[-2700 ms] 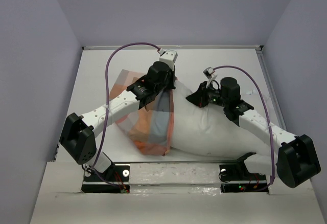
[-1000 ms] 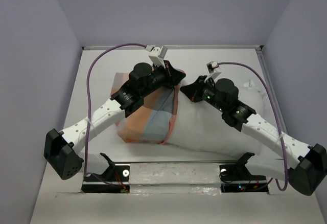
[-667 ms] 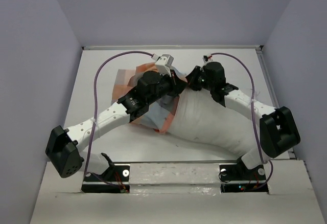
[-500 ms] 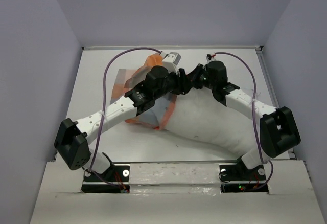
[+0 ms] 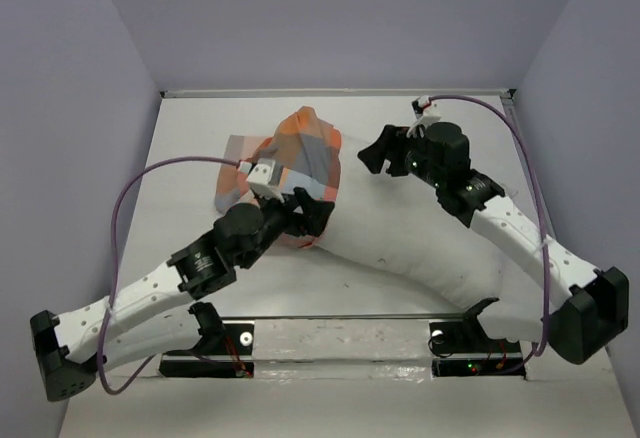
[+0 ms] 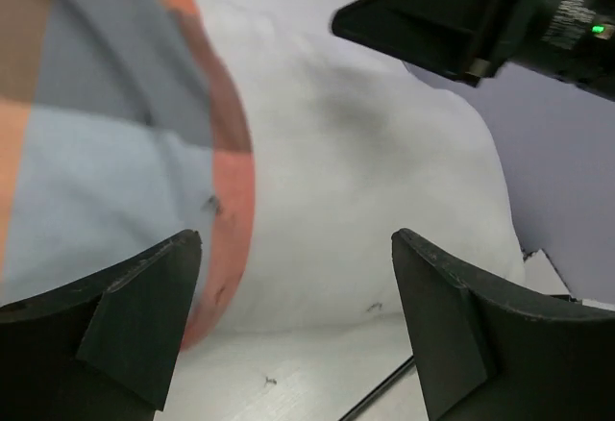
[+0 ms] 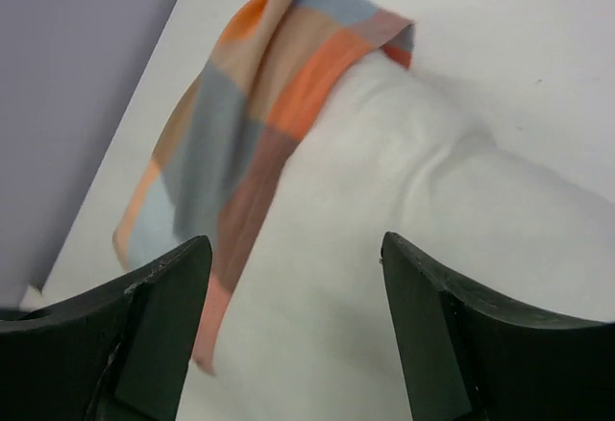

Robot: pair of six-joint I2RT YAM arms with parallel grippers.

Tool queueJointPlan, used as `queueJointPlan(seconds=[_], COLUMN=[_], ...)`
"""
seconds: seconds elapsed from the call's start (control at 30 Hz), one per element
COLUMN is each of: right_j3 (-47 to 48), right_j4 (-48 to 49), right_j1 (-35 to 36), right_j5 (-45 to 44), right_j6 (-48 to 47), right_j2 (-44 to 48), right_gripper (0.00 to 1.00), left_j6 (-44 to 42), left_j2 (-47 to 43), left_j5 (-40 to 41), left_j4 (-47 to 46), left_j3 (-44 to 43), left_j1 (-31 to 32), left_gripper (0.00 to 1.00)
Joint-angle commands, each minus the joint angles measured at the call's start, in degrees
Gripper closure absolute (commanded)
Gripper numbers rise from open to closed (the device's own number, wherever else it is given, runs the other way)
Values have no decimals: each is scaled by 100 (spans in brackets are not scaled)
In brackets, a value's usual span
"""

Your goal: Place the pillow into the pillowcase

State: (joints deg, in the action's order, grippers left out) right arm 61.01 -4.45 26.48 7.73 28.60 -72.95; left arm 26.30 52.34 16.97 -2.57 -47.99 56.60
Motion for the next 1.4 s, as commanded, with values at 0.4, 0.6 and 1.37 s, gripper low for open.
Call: queueJointPlan(seconds=[0.4,0.6,1.37], right_j3=[-573,-231,2782], right_j4=[-3349,-4221,-3036], right_j1=[3697,4005,4937], right_j5=[-4276,-5087,554], right_j6=[-532,198,-1999], right_j2=[651,-226,-448], right_gripper=[8,2,100], left_j6=[2530,2046,332], left_j2=[-2887,-1915,-3020], left_j5=[1747,1102,589], left_j4=[-612,-2041,-89], left_j3=[3647,3717,654], left_j1=[291,-935,-1687], left_gripper=[4,1,100])
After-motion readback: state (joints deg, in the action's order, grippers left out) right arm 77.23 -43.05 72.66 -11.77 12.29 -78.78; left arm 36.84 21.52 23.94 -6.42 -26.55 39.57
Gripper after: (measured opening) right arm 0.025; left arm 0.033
